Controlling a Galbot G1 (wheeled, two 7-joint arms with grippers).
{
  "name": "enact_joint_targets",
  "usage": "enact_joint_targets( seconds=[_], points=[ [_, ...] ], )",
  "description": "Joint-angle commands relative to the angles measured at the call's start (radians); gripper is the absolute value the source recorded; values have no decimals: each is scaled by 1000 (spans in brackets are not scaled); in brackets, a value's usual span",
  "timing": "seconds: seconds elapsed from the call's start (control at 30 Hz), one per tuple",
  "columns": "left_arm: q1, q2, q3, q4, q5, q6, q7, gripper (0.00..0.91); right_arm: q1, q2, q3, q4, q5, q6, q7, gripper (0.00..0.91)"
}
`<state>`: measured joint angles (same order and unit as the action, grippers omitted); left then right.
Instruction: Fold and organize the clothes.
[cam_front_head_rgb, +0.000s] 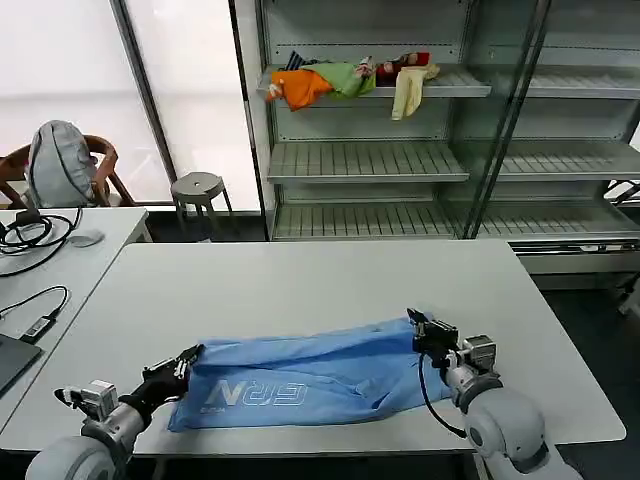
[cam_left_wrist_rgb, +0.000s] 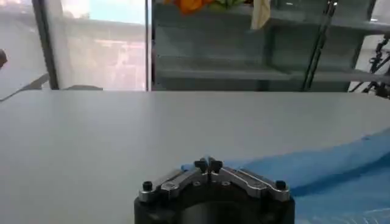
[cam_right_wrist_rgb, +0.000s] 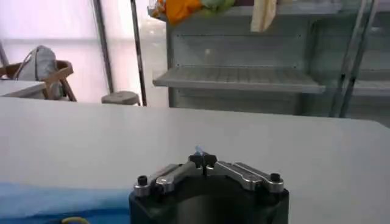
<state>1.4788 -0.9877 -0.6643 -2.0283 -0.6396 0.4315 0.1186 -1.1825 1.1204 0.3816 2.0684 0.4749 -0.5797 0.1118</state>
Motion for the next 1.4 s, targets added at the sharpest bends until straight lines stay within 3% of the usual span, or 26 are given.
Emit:
enact_joint_targets(
  seconds=[0.03, 1.03, 1.07, 1.1, 1.4],
  points=[
    [22, -2, -10, -4, 1, 8, 7, 30, -36, -7, 15, 20, -10, 0, -6, 0],
    [128, -38, -39, -127, 74, 70, 8, 40, -81, -13, 19, 22, -74, 1, -43, 20],
    [131, -41, -37, -134, 98, 76, -3, 665, -83, -15, 19, 22, -87, 2, -44, 635],
    [132, -44, -38, -135, 97, 77, -3, 907, -84, -14, 21, 22, -99, 2, -55, 907],
    [136, -67, -76, -221, 5, 64, -150, 907, -101, -16, 94, 77, -98, 8, -69, 907]
  ],
)
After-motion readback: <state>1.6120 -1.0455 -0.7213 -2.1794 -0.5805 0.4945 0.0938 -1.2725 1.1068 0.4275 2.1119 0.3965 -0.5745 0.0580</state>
